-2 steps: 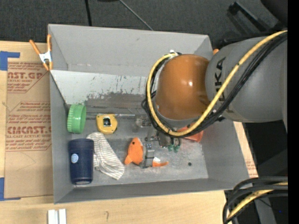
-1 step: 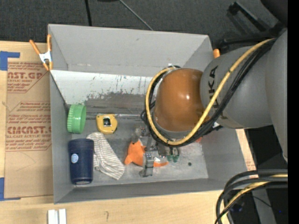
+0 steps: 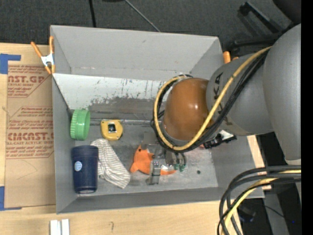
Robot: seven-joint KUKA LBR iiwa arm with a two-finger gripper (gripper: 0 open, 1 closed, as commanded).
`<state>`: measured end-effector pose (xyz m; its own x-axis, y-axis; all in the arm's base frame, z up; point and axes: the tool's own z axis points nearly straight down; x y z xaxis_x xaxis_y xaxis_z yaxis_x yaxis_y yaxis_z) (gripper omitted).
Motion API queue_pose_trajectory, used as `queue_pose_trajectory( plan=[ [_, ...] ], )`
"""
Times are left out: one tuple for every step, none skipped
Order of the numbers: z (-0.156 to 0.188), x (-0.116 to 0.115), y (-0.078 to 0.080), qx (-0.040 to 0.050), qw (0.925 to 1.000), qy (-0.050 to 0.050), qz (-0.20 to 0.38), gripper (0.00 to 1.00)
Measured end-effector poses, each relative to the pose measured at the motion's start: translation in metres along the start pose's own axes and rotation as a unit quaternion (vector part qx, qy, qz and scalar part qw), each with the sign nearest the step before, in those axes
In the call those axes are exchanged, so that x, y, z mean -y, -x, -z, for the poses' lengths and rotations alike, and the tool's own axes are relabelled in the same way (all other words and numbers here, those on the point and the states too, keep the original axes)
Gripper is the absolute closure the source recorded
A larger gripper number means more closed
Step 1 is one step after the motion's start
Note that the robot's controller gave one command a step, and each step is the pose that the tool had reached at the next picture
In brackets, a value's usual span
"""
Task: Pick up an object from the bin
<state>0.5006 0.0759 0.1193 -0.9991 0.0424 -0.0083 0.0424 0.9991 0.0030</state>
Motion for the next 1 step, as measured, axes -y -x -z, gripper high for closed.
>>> queue_pose_trajectory(
  plan=[
    [-0.0287, 0.0115, 0.0115, -0.0028, 0.9999, -0.001, -0.016, 1.0]
  ],
)
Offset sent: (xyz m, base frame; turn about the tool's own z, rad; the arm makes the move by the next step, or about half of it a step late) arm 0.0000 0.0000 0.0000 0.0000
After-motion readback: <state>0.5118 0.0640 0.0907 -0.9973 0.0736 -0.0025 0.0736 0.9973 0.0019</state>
